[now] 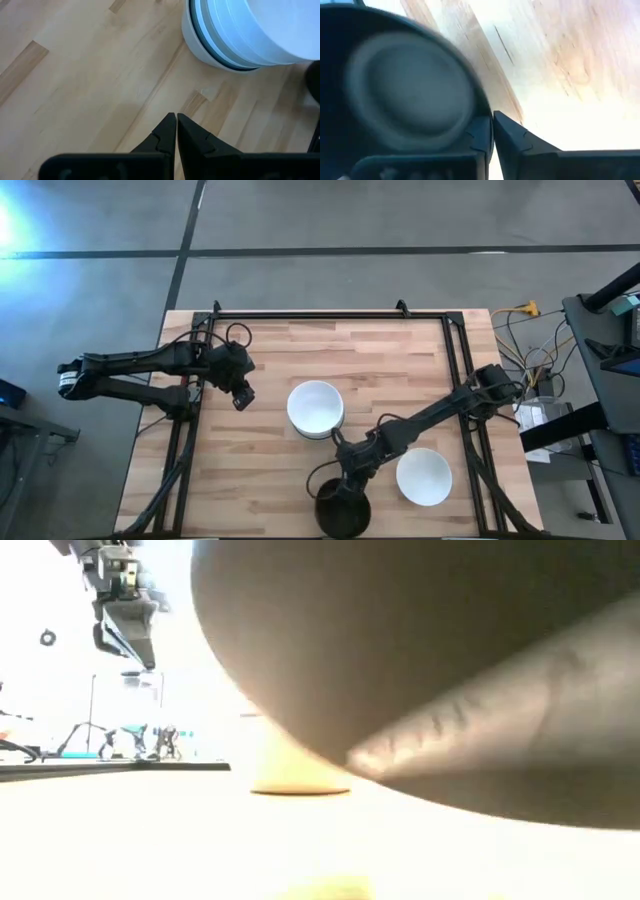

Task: Nest bowls inside each other
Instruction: Stack the black bowl on top of the white bowl

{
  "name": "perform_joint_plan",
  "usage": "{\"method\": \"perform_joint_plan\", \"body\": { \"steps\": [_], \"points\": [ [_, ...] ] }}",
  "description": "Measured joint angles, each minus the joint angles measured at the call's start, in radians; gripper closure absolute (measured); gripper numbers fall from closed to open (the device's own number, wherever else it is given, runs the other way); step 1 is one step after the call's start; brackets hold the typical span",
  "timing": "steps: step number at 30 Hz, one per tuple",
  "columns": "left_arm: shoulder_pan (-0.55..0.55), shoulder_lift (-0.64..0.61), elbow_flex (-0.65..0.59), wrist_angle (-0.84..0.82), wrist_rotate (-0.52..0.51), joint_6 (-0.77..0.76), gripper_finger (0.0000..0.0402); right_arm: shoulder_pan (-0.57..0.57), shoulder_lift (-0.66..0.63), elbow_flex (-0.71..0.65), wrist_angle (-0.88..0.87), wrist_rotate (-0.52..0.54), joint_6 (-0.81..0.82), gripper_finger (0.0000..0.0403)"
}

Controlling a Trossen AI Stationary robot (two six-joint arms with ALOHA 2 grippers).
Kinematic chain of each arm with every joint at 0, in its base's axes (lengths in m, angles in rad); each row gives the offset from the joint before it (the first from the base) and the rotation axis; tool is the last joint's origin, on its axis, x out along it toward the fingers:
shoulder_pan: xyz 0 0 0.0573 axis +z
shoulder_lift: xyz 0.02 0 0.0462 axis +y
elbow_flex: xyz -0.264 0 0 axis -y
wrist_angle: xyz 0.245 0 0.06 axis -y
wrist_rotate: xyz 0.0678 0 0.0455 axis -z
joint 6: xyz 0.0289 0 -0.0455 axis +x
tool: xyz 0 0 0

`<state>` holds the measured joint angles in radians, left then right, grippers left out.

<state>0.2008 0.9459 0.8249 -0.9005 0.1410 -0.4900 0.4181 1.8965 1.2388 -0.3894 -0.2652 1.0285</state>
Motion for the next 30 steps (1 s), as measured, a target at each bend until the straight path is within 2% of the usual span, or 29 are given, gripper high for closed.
{"method": "perform_joint_plan", "body": {
  "steps": [9,19,23,30],
  "points": [
    [0.0,-0.002,0.0,0.0,0.005,0.0,0.0402,-0.015,-0.018,0.004,-0.02,0.004,0.018,0.0394],
    [0.0,-0.013,-0.016,-0.001,0.011,0.0,0.0402,-0.062,-0.11,0.114,-0.273,0.071,-0.104,0.0394],
    [0.0,-0.014,-0.028,-0.002,0.011,0.0,0.0402,-0.115,-0.157,0.181,-0.376,0.133,-0.159,0.0394],
    [0.0,-0.013,-0.028,0.0,0.011,0.0,0.0402,-0.267,-0.188,0.393,-0.596,0.263,-0.313,0.0394]
  ]
}}
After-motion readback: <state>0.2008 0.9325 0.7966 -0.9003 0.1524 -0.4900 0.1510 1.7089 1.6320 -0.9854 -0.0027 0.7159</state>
